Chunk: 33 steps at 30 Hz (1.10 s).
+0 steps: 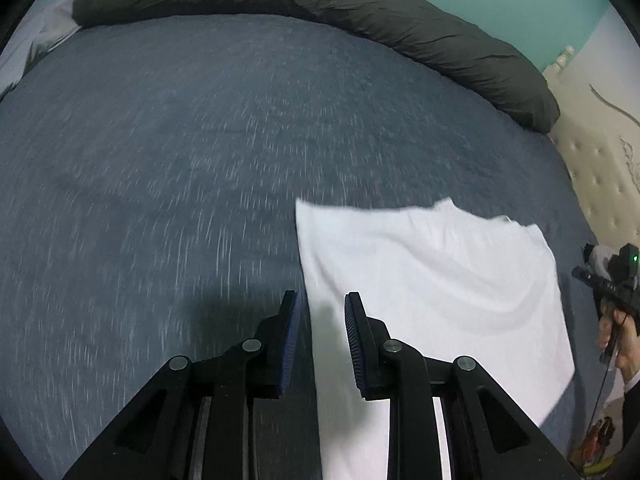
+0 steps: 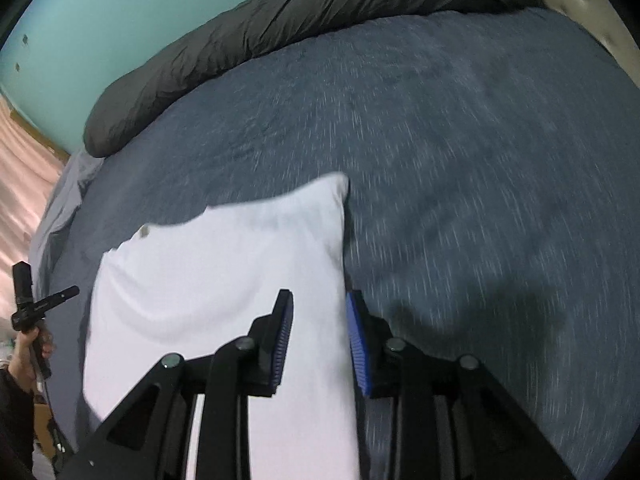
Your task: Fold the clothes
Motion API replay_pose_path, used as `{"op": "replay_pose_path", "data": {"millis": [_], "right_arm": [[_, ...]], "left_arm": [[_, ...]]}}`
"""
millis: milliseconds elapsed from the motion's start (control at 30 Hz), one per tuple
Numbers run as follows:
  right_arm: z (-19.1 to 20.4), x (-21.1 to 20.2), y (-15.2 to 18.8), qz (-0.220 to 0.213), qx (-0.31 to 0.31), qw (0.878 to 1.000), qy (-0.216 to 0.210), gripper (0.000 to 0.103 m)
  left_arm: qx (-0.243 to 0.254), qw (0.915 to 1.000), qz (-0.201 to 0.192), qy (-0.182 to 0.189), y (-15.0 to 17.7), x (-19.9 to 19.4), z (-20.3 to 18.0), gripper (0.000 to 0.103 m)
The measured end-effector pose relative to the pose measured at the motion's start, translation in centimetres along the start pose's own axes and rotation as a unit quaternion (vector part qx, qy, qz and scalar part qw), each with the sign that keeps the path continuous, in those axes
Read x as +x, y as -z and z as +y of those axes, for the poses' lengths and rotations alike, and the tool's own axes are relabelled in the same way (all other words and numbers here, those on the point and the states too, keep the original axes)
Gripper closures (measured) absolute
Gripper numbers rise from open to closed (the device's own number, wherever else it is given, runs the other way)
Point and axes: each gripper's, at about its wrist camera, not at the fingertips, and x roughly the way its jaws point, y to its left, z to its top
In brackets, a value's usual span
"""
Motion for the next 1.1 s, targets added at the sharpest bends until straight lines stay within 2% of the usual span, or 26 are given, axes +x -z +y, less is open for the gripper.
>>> {"op": "replay_pose_path", "data": {"millis": [67, 267, 400, 700, 900, 967, 1033, 1067, 1100], "right_arm": [[0.2, 1.2, -1.5, 0.001, -0.007, 1.000, 0.011, 0.075], [0.9, 4.4, -4.7, 0.001, -0.022, 0.999, 0.036, 0.075], [1.1, 5.9, -6.0, 0.007, -0.025, 0.998, 0.048, 0.075], [0.7, 7.6, -6.9, 0.006, -0.017, 0.999, 0.048, 0.075], [1.2, 8.6, -7.0, 0.004, -0.043, 0.998, 0.050, 0.075], [1.1, 8.9, -7.0, 0.002, -0.044, 0.998, 0.048, 0.077], [1.0, 9.5, -7.0, -0.001, -0.045, 0.998, 0.048, 0.088], [1.0, 9.6, -7.0, -0.003, -0.046, 0.998, 0.052, 0.094], [1.0, 9.7, -7.0, -0.003, -0.047, 0.997, 0.055, 0.096]], "left_arm": [[-0.004, 1.0000, -0.002, -0.002, -2.2, 1.8, -0.2, 0.077], [-0.020, 0.9997, -0.007, -0.011, -4.6, 5.1, 1.1, 0.076], [-0.024, 0.9996, -0.011, -0.010, -4.6, 5.5, 1.5, 0.075], [-0.039, 0.9991, -0.016, -0.005, -5.5, 6.7, 2.2, 0.073], [-0.039, 0.9990, -0.020, -0.006, -5.6, 7.4, 2.3, 0.074], [-0.040, 0.9990, -0.020, -0.006, -5.6, 7.6, 2.4, 0.074], [-0.036, 0.9992, -0.019, -0.006, -5.5, 7.7, 2.3, 0.074], [-0.033, 0.9993, -0.019, -0.007, -5.5, 7.7, 2.3, 0.080], [-0.030, 0.9994, -0.018, -0.006, -5.5, 7.8, 2.2, 0.090]]}}
